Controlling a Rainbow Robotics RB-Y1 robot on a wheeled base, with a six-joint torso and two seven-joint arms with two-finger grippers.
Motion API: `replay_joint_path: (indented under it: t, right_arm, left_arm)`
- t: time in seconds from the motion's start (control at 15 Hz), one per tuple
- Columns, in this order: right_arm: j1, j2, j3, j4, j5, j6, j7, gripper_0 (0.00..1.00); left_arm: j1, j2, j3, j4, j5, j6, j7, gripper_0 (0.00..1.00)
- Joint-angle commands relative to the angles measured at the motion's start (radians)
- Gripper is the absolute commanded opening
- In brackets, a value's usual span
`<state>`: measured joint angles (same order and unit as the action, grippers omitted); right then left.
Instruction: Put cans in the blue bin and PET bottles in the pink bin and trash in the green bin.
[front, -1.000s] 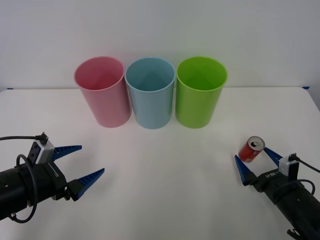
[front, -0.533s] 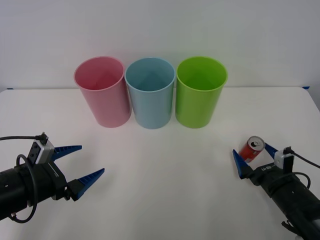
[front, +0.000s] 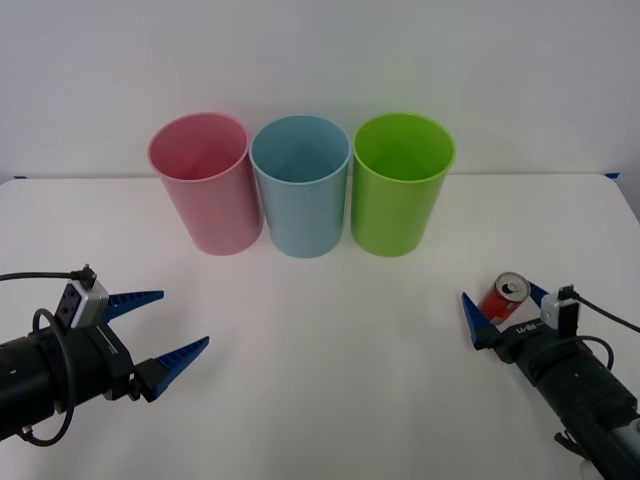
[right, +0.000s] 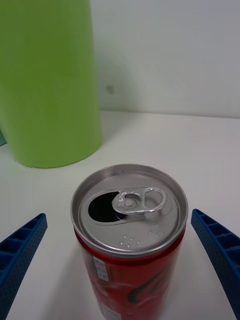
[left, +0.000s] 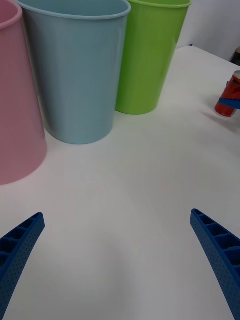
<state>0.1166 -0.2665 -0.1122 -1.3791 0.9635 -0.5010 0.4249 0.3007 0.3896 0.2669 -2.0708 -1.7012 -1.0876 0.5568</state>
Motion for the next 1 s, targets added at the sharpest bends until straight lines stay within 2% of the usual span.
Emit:
replay_joint_path:
  t: [0.07, 0.13, 0.2, 1.0]
  right_arm:
    - [-0.003, 0.000, 0.009, 0.000, 0.000, 0.012, 0.000, 1.00]
    - [-0.006, 0.001, 0.012, 0.000, 0.000, 0.012, 0.000, 0.62]
    - [-0.011, 0.000, 0.016, 0.000, 0.000, 0.019, 0.000, 0.00]
    - [-0.022, 0.001, 0.022, -0.001, -0.019, 0.010, 0.008, 0.00]
  left_arm:
    - [0.000, 0.000, 0.000, 0.000, 0.000, 0.000, 0.000, 1.00]
    - [0.000, 0.000, 0.000, 0.000, 0.000, 0.000, 0.000, 1.00]
    - [0.000, 0.000, 0.000, 0.000, 0.000, 0.000, 0.000, 1.00]
    - [0.000, 0.000, 0.000, 0.000, 0.000, 0.000, 0.000, 1.00]
